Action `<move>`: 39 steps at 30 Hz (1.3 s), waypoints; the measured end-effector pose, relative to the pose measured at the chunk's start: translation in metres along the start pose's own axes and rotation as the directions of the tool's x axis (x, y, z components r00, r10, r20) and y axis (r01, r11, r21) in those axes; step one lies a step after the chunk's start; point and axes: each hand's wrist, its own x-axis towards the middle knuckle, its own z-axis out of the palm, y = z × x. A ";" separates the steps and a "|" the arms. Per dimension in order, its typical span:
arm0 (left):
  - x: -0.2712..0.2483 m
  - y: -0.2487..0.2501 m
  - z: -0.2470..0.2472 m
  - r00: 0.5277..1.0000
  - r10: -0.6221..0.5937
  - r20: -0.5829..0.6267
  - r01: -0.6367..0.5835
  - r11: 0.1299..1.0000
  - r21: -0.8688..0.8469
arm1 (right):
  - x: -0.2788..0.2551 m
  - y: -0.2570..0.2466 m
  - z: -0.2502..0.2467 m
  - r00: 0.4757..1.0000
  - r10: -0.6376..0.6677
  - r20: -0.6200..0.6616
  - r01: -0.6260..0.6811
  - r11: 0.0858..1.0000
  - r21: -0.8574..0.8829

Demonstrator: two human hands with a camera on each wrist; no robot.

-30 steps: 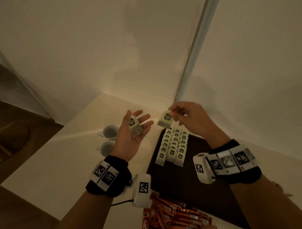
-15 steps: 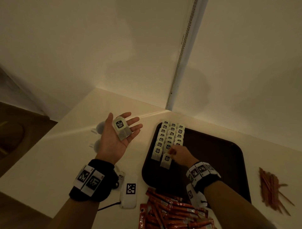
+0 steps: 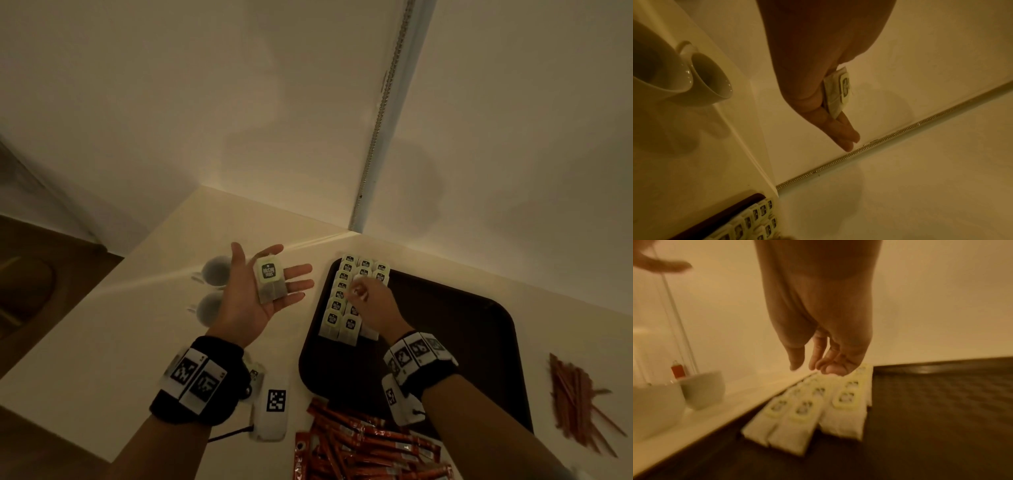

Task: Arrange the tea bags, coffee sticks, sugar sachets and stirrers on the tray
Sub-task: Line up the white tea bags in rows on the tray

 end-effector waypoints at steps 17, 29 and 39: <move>-0.005 0.031 0.058 0.834 0.533 0.142 -0.551 0.805 0.220 | -0.031 -0.210 -0.142 0.653 -0.724 -0.221 0.753 0.652 0.092; -0.019 0.034 0.078 0.851 0.479 0.216 -0.503 0.862 0.069 | -0.048 -0.228 -0.150 0.709 -0.670 -0.221 0.692 0.721 0.038; -0.025 0.022 0.084 0.928 0.318 0.192 -0.292 0.944 -0.154 | -0.047 -0.237 -0.149 0.779 -0.605 -0.165 0.598 0.796 -0.092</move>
